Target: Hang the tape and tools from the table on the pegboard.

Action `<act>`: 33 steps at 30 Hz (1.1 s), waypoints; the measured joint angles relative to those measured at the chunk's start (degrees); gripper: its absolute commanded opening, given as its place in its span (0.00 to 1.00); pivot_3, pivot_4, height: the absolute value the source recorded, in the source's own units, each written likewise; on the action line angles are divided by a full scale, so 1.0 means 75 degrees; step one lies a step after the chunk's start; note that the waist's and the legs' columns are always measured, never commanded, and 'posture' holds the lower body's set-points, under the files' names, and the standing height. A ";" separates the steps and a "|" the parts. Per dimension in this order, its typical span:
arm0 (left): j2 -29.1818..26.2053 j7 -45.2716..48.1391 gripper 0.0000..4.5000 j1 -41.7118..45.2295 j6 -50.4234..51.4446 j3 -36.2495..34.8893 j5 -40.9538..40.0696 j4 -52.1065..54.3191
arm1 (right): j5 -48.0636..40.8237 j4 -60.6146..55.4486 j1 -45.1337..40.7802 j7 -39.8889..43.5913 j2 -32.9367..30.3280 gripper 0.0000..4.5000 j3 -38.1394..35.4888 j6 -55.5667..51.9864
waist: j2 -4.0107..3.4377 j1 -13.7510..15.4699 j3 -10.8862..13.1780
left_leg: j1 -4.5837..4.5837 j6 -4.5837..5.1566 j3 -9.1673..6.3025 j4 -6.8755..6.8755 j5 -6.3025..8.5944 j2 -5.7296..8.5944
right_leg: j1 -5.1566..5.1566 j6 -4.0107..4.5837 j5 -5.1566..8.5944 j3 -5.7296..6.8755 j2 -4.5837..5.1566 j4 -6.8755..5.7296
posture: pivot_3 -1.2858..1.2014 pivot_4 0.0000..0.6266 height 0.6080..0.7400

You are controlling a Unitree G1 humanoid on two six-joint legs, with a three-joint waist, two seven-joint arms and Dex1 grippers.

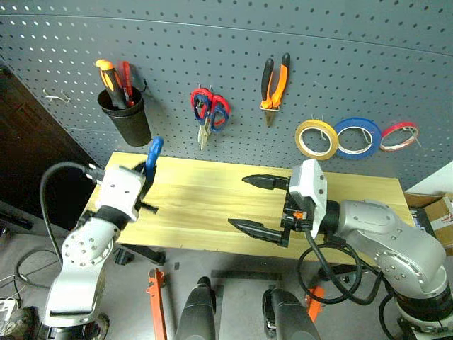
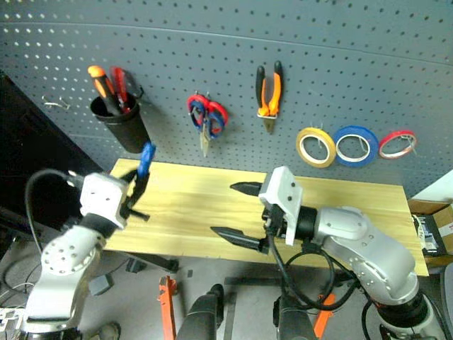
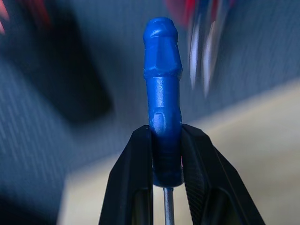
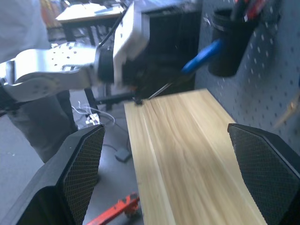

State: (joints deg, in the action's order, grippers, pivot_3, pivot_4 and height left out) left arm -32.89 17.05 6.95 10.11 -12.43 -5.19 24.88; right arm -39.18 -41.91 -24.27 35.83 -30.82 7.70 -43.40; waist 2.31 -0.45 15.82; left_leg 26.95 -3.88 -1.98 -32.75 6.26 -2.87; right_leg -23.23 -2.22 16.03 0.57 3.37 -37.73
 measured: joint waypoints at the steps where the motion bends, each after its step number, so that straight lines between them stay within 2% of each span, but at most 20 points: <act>1: -0.0093 -0.0013 0.11 0.0509 -0.0020 -0.0068 0.0000 -0.0034 | 0.0001 0.0080 -0.0039 0.0066 -0.0009 1.00 -0.0025 0.0076 | 0.0000 0.0039 0.0000 | 0.0004 0.0025 0.0002 -0.0002 -0.0016 0.0000 | 0.0006 -0.0009 -0.0002 0.0001 -0.0005 0.0000 | 0.51 0.37 1.00; 6: -0.0206 -0.0262 0.11 0.2971 0.0135 -0.0249 -0.0038 -0.0549 | 0.0066 0.0445 -0.0212 0.0282 -0.0037 1.00 -0.0013 0.0312 | 0.0001 0.0075 -0.0001 | 0.0015 0.0048 0.0012 -0.0005 -0.0031 0.0002 | 0.0011 -0.0081 -0.0039 -0.0011 -0.0023 -0.0009 | 0.51 0.36 1.00; 11: -0.0135 -0.0811 0.11 0.5178 0.0158 -0.0551 -0.0115 -0.2519 | 0.0266 0.0581 -0.0297 0.0292 -0.0016 1.00 0.0038 0.0405 | 0.0000 -0.0012 -0.0001 | 0.0013 0.0049 0.0012 -0.0011 -0.0032 0.0005 | 0.0008 -0.0103 -0.0033 -0.0019 -0.0029 -0.0033 | 0.50 0.36 1.00; 18: 0.0249 -0.1000 0.11 0.5798 -0.1371 -0.0624 -0.0098 -0.5514 | 0.0273 0.0590 -0.0355 0.0157 0.0070 1.00 0.0033 0.0400 | 0.0002 -0.0164 -0.0001 | 0.0013 0.0049 0.0006 -0.0024 -0.0034 0.0005 | 0.0009 -0.0092 -0.0044 -0.0014 -0.0029 -0.0050 | 0.48 0.37 1.00; 26: 0.0668 -0.1377 0.11 0.5453 -0.2102 -0.0623 -0.0093 -0.5988 | 0.0170 0.0535 -0.0471 -0.0091 0.0064 1.00 -0.0178 0.0198 | 0.0002 -0.0206 -0.0001 | 0.0010 0.0048 0.0009 -0.0029 -0.0035 0.0005 | 0.0011 -0.0075 -0.0058 -0.0018 -0.0027 -0.0059 | 0.47 0.37 1.00; 28: 0.0671 -0.1548 0.28 0.5213 -0.2086 -0.0668 -0.0069 -0.5945 | 0.0096 0.0531 -0.0484 -0.0140 0.0064 1.00 -0.0259 0.0153 | 0.0001 -0.0247 -0.0001 | 0.0008 0.0049 0.0008 -0.0029 -0.0035 0.0004 | 0.0009 -0.0074 -0.0058 -0.0019 -0.0028 -0.0066 | 0.47 0.37 1.00; 33: 0.0721 -0.1916 0.62 0.4692 -0.1895 -0.0851 -0.0165 -0.5325 | -0.0055 0.0524 -0.0584 -0.0194 0.0059 1.00 -0.0341 0.0042 | 0.0002 -0.0307 -0.0001 | 0.0004 0.0048 0.0008 -0.0043 -0.0035 0.0005 | 0.0006 -0.0074 -0.0058 -0.0020 -0.0027 -0.0109 | 0.48 0.36 1.00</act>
State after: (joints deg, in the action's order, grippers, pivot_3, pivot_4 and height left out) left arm -27.48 2.68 42.14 -4.10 -18.81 -6.42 -15.05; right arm -39.60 -37.98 -28.65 34.38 -30.38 5.14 -43.08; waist 2.32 -2.75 15.82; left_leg 26.98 -3.52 -1.92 -33.07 6.00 -2.83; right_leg -23.19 -2.78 15.60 0.42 3.17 -38.55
